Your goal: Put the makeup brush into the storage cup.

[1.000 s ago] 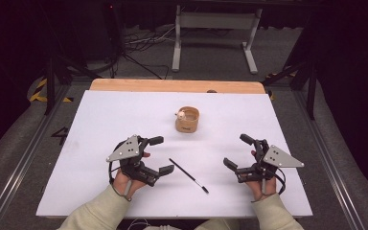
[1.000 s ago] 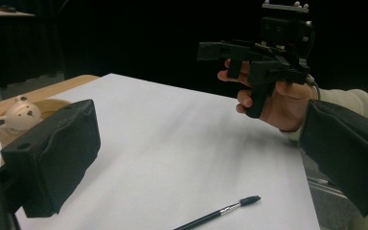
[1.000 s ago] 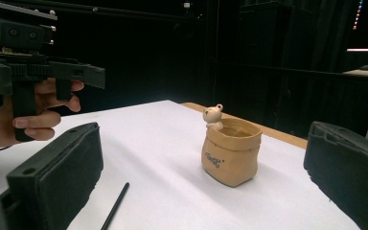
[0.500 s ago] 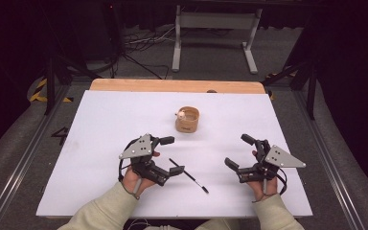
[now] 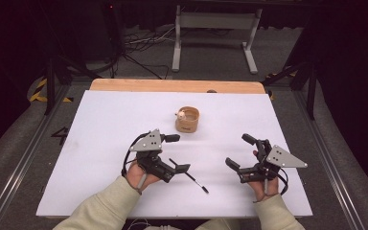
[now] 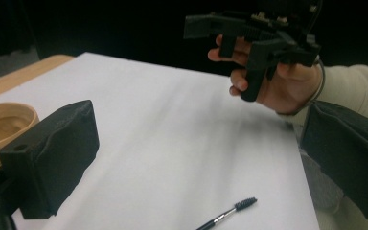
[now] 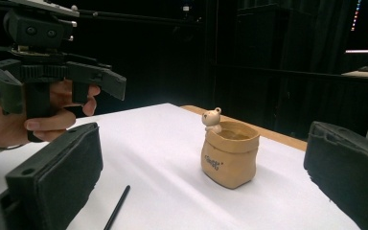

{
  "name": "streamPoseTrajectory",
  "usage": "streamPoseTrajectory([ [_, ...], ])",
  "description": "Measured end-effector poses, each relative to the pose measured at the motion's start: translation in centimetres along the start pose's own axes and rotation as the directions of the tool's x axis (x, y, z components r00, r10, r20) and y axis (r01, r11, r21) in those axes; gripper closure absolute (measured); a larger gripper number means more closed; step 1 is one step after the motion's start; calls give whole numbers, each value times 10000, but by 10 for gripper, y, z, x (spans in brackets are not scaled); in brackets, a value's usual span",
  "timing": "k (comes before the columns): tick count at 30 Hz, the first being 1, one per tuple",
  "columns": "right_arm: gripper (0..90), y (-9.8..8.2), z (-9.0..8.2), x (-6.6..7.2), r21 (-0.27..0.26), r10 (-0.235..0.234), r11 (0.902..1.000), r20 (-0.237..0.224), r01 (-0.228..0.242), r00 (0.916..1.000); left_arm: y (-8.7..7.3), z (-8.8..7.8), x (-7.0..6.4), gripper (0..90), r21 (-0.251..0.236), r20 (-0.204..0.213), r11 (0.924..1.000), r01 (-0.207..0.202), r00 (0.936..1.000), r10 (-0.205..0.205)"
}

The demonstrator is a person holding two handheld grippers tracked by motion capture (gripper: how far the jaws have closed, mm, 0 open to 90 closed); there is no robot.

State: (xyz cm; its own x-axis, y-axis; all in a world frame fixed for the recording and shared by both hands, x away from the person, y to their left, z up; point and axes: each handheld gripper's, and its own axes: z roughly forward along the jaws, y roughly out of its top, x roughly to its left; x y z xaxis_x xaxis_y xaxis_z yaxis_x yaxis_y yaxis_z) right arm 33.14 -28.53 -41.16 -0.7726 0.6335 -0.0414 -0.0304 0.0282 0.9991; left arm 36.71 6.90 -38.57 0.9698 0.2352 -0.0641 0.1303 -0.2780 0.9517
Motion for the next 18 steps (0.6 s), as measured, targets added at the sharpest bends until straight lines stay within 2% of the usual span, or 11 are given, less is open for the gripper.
streamPoseTrajectory([
  [6, 0, 0, -1, -2, 114, 128, 9999, -10, -128, 9999, 7, 3, 2, 14, 894, -336, 9947, -502, 9980, 534],
  [9, 0, 0, -2, -3, 209, 205, 9996, 67, -206, 9998, 10, 5, 2, 18, 1351, -325, 9884, -696, 9967, 746],
  [11, 0, 0, -1, -3, 284, 195, 9994, 49, -196, 9998, 14, 7, 2, 22, 1796, -257, 9796, -898, 9951, 959],
  [14, 0, 0, -1, -3, 354, 253, 9991, 20, -253, 9997, 18, 12, 2, 29, 2562, -21, 9612, -1023, 9943, 1063],
  [18, 0, 0, -1, -3, 352, 315, 9989, -9, -314, 9995, 23, 15, 3, 29, 2893, 0, 9512, -1075, 9937, 1123],
])
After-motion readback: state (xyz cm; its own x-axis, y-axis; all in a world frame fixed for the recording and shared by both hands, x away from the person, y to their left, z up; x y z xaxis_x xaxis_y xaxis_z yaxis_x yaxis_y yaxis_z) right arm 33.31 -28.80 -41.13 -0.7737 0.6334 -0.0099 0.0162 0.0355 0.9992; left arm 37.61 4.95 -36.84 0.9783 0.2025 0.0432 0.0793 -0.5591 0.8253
